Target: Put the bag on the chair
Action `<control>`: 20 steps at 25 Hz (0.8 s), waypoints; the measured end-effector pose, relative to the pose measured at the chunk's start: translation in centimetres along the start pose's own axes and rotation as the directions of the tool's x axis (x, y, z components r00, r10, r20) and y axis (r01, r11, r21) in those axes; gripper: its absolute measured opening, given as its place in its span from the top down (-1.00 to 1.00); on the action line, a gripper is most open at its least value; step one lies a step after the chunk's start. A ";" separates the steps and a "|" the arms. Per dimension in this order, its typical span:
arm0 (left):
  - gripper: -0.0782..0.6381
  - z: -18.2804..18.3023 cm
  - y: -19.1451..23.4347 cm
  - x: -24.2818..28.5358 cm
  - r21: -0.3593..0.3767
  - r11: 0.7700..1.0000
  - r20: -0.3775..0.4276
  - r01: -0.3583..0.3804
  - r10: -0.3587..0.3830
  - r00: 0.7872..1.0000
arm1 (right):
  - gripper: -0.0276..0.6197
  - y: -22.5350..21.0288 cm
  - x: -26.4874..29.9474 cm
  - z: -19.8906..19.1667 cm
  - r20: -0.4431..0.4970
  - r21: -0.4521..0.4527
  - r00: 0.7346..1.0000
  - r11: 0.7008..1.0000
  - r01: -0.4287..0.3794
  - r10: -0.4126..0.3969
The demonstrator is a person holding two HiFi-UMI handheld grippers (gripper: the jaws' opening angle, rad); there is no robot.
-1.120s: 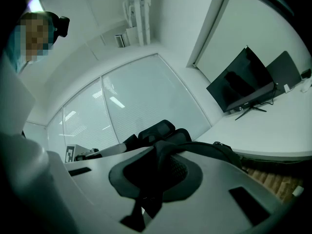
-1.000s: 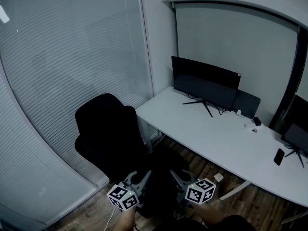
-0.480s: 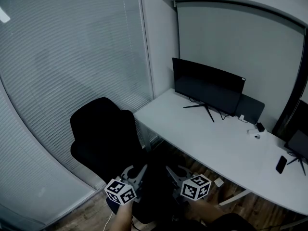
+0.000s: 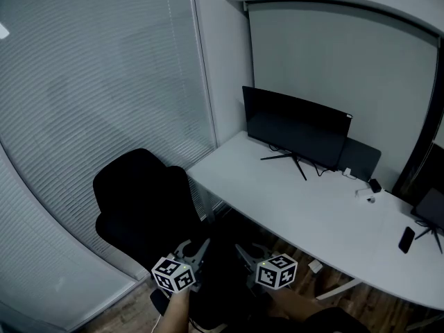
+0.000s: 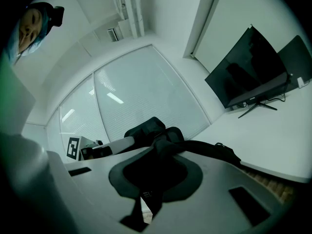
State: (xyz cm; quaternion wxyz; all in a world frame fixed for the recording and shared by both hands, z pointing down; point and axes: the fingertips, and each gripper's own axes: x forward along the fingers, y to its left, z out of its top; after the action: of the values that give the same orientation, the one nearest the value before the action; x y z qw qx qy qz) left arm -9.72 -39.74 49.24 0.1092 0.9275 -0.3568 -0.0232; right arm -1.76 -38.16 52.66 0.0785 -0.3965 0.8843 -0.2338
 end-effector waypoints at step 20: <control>0.66 -4.4 2.7 4.9 -0.044 0.998 -0.081 -0.045 0.042 0.996 | 0.74 -6.3 1.5 -2.7 -0.075 0.007 0.997 1.000 0.016 -0.015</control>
State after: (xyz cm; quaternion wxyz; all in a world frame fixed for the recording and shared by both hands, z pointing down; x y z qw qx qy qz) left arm -7.34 -44.10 54.31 0.1450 0.9169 -0.3717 0.0081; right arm 0.52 -42.00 58.12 0.0449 -0.3939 0.8826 -0.2526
